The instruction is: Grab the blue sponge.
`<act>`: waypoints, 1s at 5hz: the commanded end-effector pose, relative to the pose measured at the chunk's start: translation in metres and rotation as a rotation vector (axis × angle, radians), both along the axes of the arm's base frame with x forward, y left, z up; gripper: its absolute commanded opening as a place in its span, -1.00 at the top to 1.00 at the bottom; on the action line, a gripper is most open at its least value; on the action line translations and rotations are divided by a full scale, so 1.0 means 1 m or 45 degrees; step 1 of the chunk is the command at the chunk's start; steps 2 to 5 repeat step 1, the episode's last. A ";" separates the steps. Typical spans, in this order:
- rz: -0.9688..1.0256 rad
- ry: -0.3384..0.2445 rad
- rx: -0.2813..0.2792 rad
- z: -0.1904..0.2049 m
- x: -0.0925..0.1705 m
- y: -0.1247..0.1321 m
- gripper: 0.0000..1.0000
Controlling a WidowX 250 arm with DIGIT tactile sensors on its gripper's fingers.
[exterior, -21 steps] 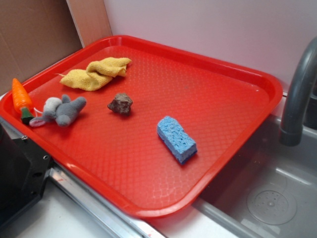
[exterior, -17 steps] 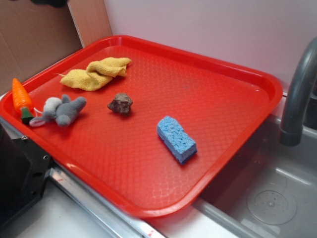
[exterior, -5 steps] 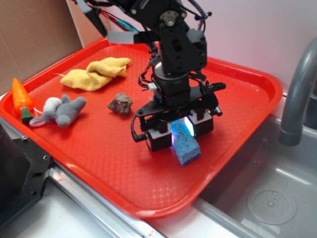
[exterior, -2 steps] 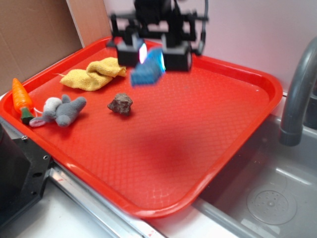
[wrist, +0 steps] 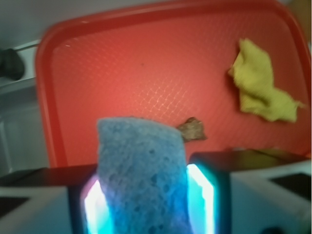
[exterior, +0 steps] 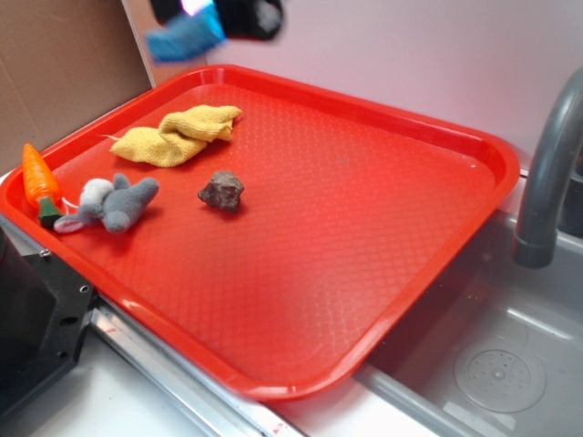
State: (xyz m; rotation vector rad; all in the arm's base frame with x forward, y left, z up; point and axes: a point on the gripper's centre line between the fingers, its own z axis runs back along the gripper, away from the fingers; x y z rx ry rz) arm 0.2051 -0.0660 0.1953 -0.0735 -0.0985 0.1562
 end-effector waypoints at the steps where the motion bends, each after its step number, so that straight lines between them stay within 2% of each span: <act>1: 0.008 -0.043 -0.097 0.028 0.008 0.013 1.00; 5: 0.008 -0.043 -0.097 0.028 0.008 0.013 1.00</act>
